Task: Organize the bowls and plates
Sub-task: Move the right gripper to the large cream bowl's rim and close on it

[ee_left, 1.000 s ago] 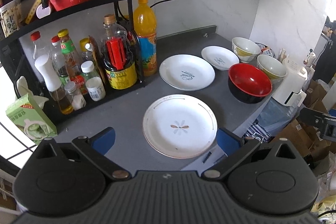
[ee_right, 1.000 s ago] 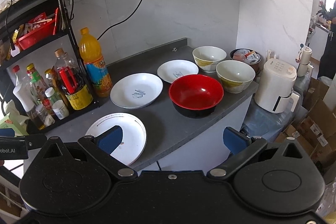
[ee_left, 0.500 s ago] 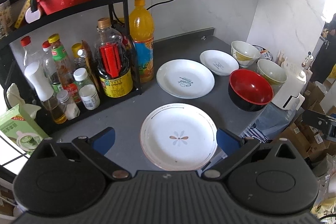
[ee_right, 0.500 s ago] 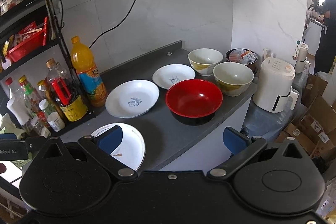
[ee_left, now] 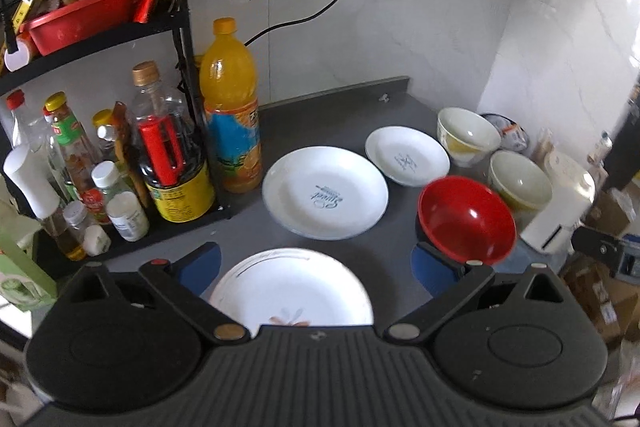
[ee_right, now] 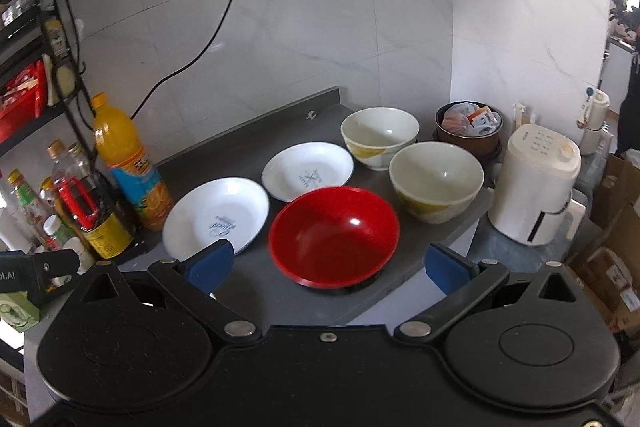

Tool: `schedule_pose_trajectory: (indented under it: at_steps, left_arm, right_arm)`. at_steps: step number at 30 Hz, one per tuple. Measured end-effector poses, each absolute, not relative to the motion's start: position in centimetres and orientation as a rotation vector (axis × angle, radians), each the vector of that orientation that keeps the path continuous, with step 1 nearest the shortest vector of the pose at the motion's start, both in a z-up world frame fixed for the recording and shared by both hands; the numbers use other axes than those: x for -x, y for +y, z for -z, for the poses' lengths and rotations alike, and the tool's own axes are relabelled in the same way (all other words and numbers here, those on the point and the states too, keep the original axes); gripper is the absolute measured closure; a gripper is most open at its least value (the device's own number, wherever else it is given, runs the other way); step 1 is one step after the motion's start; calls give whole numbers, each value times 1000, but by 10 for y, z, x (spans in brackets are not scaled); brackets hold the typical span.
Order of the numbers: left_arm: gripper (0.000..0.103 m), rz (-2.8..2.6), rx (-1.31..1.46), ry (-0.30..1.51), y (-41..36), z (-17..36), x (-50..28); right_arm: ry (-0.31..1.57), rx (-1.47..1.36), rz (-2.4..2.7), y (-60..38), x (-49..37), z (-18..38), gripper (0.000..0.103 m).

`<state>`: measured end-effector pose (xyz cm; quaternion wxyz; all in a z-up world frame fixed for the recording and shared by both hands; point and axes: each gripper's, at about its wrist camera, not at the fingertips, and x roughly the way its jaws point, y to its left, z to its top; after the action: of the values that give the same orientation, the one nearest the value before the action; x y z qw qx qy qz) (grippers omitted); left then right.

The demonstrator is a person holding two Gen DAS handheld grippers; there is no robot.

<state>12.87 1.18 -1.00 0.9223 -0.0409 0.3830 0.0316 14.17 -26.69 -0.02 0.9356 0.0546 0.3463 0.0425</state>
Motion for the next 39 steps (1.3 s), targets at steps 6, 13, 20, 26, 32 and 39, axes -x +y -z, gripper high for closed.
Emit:
schedule_pose_trajectory:
  at_steps: [6,13,20,26,32,39]
  left_arm:
    - [3,-112,115,790,-26,11,-166]
    - [6,-128,113,774,-74,10,-199]
    - [15,-128,134,778,-118,15,-231]
    - [24,-115,139,795,-151,24,-259]
    - [34,-60,141,826,-176,36,-287]
    - [48,10,151,872,-200,58,-316]
  right_arm:
    - [713,-99,-131,-307,-184,8,1]
    - [732,-106,-167,-346,-224,16,6]
    - [757,-108,-179,-386,-255,27,16]
    - [785,-123,-172,-415,-275,44,25]
    - [822,-163,-158,-436,-292,64,39]
    - [847,-193,-129,-450,-310,81,44]
